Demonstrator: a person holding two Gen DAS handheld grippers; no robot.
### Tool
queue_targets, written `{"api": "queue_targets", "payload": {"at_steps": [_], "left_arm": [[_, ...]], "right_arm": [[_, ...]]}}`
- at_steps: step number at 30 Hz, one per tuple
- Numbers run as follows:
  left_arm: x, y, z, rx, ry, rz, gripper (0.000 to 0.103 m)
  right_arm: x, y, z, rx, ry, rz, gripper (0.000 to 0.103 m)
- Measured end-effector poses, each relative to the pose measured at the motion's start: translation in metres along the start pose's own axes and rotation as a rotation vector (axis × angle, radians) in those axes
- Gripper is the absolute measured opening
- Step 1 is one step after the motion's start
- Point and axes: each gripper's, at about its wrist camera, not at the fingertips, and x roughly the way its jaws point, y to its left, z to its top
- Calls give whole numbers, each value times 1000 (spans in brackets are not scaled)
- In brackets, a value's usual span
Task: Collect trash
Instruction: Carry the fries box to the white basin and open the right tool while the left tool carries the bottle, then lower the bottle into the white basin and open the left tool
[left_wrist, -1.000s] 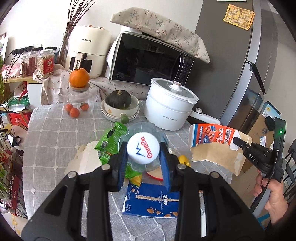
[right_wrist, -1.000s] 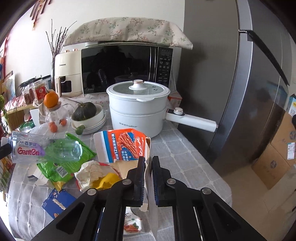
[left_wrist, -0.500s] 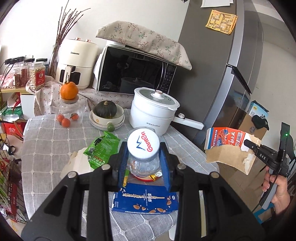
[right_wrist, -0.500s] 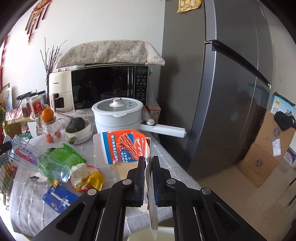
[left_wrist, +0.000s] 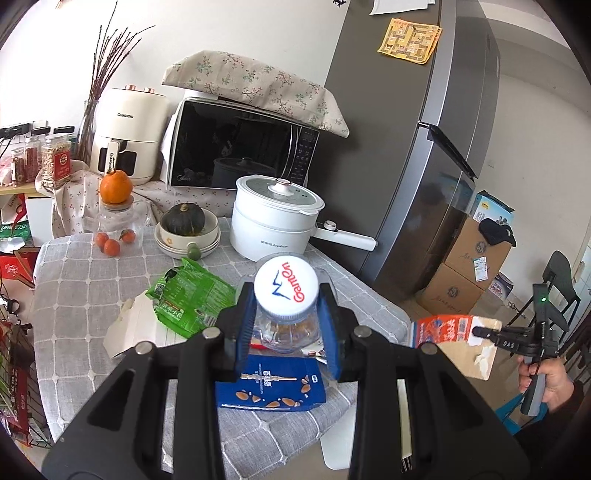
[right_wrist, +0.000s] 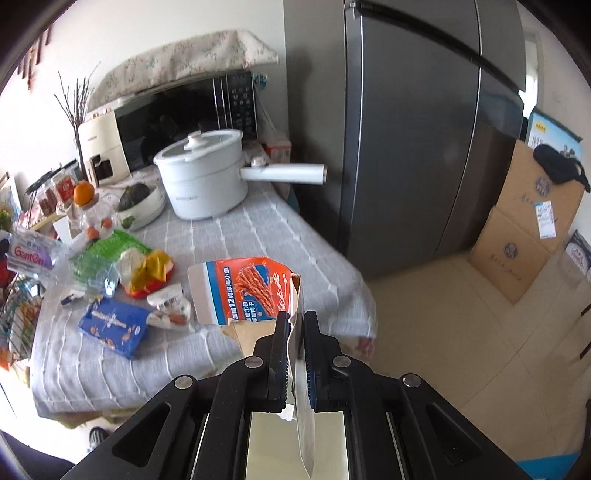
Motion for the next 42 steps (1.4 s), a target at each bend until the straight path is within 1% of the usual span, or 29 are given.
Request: {"api": "queue_targets", "payload": {"at_steps": [4,6,9,11,14,15,16,17,18,19,20,21,22,24,28,30,33,37,40,42], "left_arm": [[-5,-12,-1,10,-5,-35,35],[-7,-18,-1,20,-11,-47,35],[-6,-25,-1,28,-6,-69,35],[-3,-30,-2,28,7,-85,35],[2,-37,-6,37,30,-105,35],[4,-40,-8,43,41,-112,35],[5,-43,-9,48,52,-122,35],[7,-45,-11,51,64,-132,35],[9,-48,-13,52,77,-142,35],[10,-50,-14,53,89,-153,35],[11,-53,-15,55,99,-165,35],[12,-56,-16,59,108,-176,35],[13,-60,-18,63,116,-189,35],[15,-70,-21,68,135,-221,35],[29,-98,-34,89,196,-300,35],[42,-114,-46,110,234,-328,35],[69,-136,-72,146,306,-345,35],[106,-152,-110,168,436,-333,35],[123,-159,-130,178,498,-317,35],[128,-162,-138,188,522,-311,35]], "right_arm": [[34,-5,-25,3,194,44,8],[51,-6,-39,11,285,79,8],[77,-7,-60,26,401,117,8],[92,-6,-68,46,453,134,8],[110,-5,-74,63,494,134,10],[115,-3,-75,64,503,128,13],[120,-4,-75,67,513,120,19],[124,-6,-76,73,521,92,19],[126,-9,-76,81,526,69,24],[126,-13,-76,86,526,60,33],[125,-15,-74,92,517,53,38],[121,-18,-73,97,503,45,48],[116,-20,-71,100,486,42,53],[105,-23,-66,107,456,50,55],[84,-25,-59,93,402,47,65],[76,-24,-57,70,382,24,68],[67,-31,-59,40,366,-22,70],[67,-45,-67,35,380,-58,70],[67,-55,-71,46,387,-60,70],[65,-59,-73,52,385,-62,70]]}}
